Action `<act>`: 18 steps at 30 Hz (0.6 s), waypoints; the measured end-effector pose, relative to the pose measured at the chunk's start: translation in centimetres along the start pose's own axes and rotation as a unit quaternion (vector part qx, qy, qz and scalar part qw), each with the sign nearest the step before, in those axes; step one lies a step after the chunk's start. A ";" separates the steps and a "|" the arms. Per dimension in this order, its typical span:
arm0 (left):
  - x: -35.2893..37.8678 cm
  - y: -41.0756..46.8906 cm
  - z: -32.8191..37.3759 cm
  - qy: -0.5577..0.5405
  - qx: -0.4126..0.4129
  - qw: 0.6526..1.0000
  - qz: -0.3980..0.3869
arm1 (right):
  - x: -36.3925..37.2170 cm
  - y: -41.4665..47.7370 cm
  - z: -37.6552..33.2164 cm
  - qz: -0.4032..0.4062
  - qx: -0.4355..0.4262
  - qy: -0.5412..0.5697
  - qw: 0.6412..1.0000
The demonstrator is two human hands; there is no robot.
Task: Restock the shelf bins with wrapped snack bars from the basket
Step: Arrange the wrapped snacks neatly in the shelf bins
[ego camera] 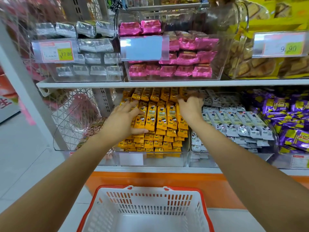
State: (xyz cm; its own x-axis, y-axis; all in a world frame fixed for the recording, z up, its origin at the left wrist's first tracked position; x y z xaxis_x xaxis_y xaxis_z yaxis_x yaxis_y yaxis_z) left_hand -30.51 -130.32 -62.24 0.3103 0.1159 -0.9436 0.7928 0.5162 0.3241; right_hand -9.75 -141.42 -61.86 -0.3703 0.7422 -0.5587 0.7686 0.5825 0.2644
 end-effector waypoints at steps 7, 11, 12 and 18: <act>-1.8 0.1 0.9 -0.204 -0.084 0.975 0.002 | 0.0 2.9 -1.0 -0.012 -0.024 -0.083 0.996; -1.7 1.4 -2.0 -0.391 -0.263 0.880 0.060 | 0.4 4.1 -1.4 -0.028 0.010 -0.150 0.988; -1.1 2.1 -3.1 -0.436 -0.300 0.848 0.032 | 0.4 4.2 -1.6 -0.038 0.018 -0.158 0.986; 2.5 5.4 -6.8 -0.541 -0.373 0.751 -0.071 | 1.7 4.0 -2.9 -0.079 0.033 -0.186 0.979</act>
State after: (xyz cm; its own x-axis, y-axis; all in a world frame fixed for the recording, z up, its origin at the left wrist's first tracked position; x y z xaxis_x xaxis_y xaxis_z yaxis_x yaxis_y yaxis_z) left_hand -29.00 -121.42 -63.35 0.8142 -0.5346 -0.2264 0.4699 0.8359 -0.2838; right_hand -8.80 -136.85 -59.52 -0.2806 0.4660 -0.8391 0.7544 0.6476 0.1073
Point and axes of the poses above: each hand's wrist, its own y-axis towards the middle knuckle, its own x-axis out of the palm, z = x × y, the point moved 3 cm from there along y, towards the middle knuckle, and after that the axes turned 6 degrees about -x, right-handed, at the moved point
